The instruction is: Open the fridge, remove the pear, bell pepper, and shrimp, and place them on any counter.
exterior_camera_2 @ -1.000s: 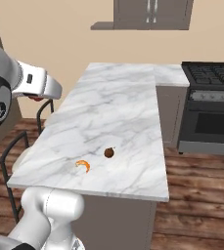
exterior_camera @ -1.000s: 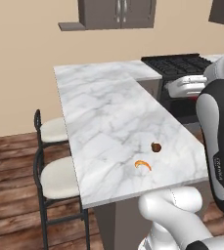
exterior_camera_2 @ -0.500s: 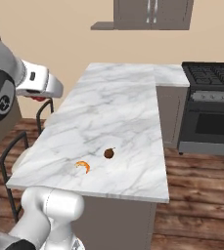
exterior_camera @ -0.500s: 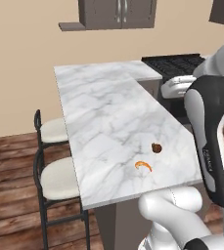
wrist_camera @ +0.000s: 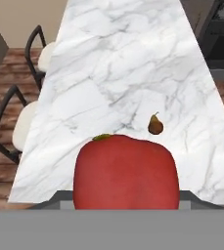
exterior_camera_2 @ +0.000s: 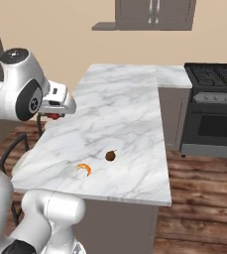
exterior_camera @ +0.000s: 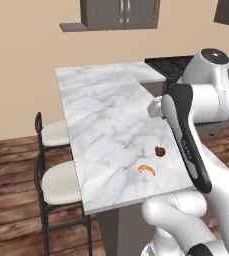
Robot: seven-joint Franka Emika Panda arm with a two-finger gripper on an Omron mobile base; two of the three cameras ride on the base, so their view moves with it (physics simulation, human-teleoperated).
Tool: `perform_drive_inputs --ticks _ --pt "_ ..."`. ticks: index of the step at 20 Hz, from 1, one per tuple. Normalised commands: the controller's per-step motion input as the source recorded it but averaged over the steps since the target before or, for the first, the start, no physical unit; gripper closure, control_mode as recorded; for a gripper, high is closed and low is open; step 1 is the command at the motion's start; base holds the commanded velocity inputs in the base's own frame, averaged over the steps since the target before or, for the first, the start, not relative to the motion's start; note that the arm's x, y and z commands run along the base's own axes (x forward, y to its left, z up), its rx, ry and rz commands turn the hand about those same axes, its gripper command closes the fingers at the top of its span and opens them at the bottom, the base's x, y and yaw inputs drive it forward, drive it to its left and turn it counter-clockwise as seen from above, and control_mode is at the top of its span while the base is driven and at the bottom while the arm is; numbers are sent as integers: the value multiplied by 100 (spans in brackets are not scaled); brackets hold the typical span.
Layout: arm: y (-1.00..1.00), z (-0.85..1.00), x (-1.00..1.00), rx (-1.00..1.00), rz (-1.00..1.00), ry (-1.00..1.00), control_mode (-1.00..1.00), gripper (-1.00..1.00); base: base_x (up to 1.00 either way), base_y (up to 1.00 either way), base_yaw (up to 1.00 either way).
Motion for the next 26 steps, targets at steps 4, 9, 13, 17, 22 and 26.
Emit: perform_drive_inputs --ticks 4,9,13,17,22,26 --pt "2 -100 64 2 4 7 -100 100 0 0 0" --pt "26 -96 72 -3 0 6 -100 100 0 0 0" --pt "21 -81 65 -8 0 12 -100 100 0 0 0" --pt "10 -69 57 -5 0 13 -100 100 0 0 0" --pt "0 -55 52 -1 2 14 -100 100 0 0 0" --pt "0 -56 49 0 3 10 -100 100 0 0 0"
